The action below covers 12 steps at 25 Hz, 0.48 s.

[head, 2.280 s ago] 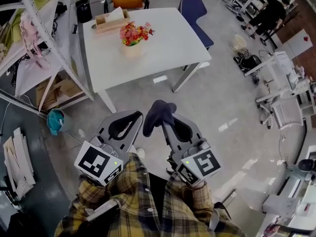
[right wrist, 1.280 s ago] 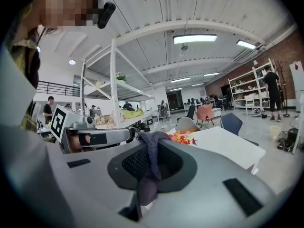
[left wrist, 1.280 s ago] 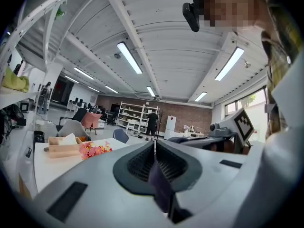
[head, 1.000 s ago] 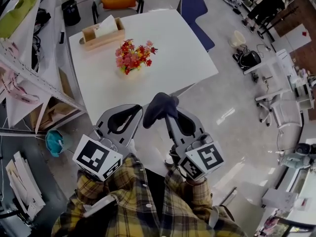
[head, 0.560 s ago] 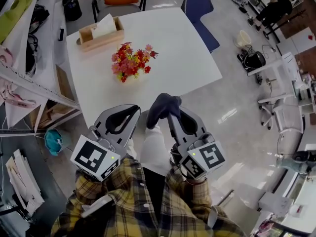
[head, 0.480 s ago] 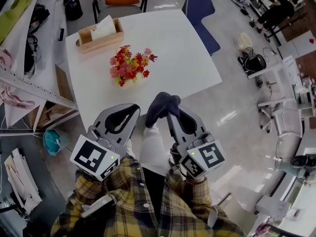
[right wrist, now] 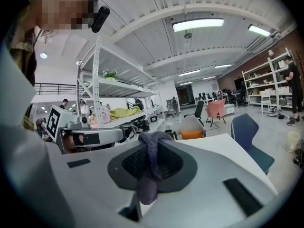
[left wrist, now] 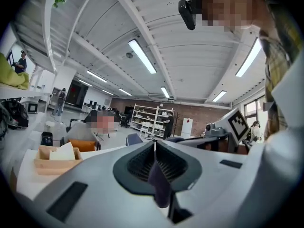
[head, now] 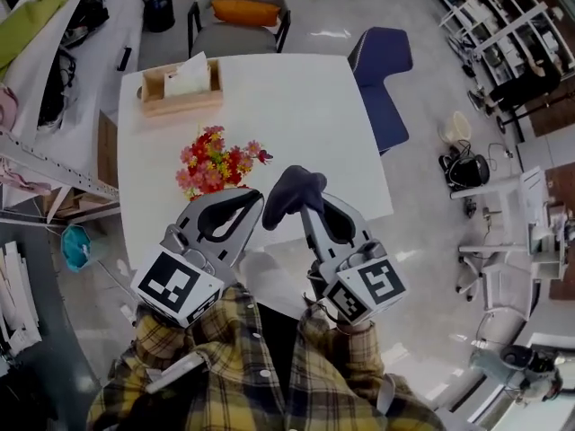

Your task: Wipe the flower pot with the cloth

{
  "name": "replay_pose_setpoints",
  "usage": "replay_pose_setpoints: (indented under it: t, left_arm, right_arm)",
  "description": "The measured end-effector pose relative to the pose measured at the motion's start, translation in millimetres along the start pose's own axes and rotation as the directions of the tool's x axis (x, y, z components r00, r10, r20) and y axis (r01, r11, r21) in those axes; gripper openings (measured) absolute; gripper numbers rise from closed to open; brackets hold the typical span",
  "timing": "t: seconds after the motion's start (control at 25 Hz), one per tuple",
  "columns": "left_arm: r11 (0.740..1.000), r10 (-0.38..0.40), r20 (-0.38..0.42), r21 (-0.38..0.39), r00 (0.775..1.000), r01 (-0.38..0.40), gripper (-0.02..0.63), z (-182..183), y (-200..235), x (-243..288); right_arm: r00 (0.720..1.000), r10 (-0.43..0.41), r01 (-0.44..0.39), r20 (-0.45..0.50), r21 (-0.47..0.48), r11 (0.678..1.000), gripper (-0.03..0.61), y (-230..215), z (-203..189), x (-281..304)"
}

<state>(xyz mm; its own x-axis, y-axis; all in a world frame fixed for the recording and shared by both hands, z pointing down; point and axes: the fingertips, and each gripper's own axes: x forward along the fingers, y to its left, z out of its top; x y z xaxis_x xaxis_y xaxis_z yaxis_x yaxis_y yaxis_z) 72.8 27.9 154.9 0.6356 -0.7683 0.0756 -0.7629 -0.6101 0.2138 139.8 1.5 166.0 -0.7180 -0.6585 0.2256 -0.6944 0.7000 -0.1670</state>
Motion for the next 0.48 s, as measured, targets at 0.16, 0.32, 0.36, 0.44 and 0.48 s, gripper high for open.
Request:
replay_pose_setpoints:
  t: [0.16,0.32,0.36,0.44,0.48]
  left_arm:
    - [0.997,0.079,0.009,-0.014,0.997,-0.079,0.020,5.2,8.3,23.1]
    - [0.988,0.147,-0.012,-0.042,0.989,-0.147,0.020,-3.4,11.7,34.6]
    - [0.986,0.156,-0.023,-0.048,0.987,-0.157,0.020,-7.6,12.1,36.5]
    - [0.983,0.170,-0.043,-0.062,0.984,-0.173,0.020,-16.2,13.8,39.4]
    - [0.982,0.175,-0.050,-0.069,0.983,-0.178,0.020,-20.0,15.0,40.3]
  right_arm:
    - [0.996,0.080,-0.080,-0.030,-0.012,0.997,0.011,-25.4,9.4,18.8]
    - [0.985,0.157,-0.159,-0.074,-0.019,0.987,0.011,-39.2,9.4,33.0]
    - [0.981,0.172,-0.175,-0.086,-0.021,0.984,0.011,-41.2,8.0,36.4]
    - [0.975,0.194,-0.197,-0.106,-0.017,0.980,0.011,-43.9,4.1,43.2]
    - [0.973,0.201,-0.204,-0.115,-0.013,0.979,0.011,-44.8,1.7,46.5]
